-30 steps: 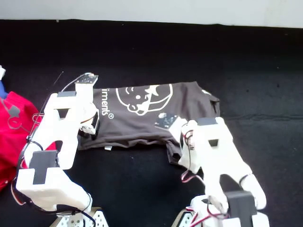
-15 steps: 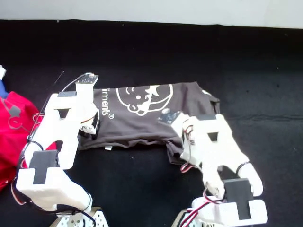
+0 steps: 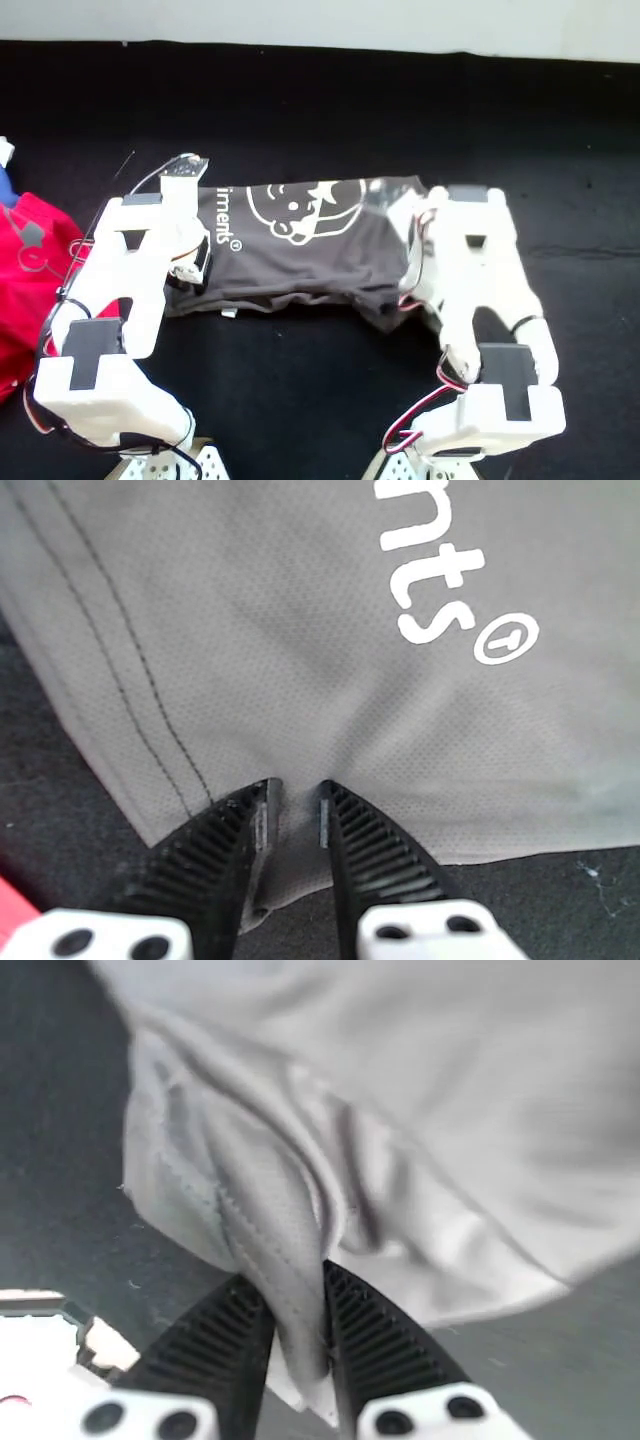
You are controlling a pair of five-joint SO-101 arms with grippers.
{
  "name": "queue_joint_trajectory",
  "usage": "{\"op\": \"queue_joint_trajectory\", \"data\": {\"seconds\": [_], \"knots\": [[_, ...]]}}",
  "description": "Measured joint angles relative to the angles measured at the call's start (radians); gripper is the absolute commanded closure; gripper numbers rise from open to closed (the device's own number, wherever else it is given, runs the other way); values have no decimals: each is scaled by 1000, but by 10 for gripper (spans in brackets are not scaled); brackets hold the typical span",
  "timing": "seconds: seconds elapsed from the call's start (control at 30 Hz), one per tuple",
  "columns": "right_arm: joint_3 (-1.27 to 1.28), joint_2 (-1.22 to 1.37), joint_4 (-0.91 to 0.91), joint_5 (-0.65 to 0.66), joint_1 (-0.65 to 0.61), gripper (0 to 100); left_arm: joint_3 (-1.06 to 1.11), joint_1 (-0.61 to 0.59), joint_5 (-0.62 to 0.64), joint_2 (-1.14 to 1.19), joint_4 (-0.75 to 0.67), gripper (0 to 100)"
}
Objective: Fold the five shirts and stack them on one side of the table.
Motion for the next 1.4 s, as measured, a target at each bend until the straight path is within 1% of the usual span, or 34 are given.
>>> {"op": "queue_joint_trajectory", "data": {"seconds": [0.13,0.3,0.43,0.5,0.6,0.67,0.83,0.97,1.03,1.17,1.2,1.27,1.37,1.4], "knots": [[-130,11,17,0,8,993,0,0,0,0,0,913],[-242,115,-37,-11,8,993,0,0,0,0,0,913],[-365,262,-68,-106,8,981,0,0,0,0,0,913],[-445,333,-68,-164,8,920,0,0,0,0,0,913],[-542,422,-68,-259,8,793,0,0,0,0,0,913],[-592,473,-74,-304,8,749,0,0,0,0,0,913],[-706,519,-69,-384,23,748,0,0,0,0,0,913],[-830,519,2,-466,52,748,0,0,0,0,0,913],[-901,519,51,-486,63,748,0,0,0,0,0,913],[-1028,519,190,-486,61,753,0,0,0,0,0,913],[-1054,519,230,-473,61,769,0,0,0,0,0,913],[-1089,517,301,-437,61,840,0,0,0,0,0,913],[-1100,523,330,-388,60,991,0,0,0,0,0,913],[-1100,525,334,-382,60,994,0,0,0,0,0,913]]}}
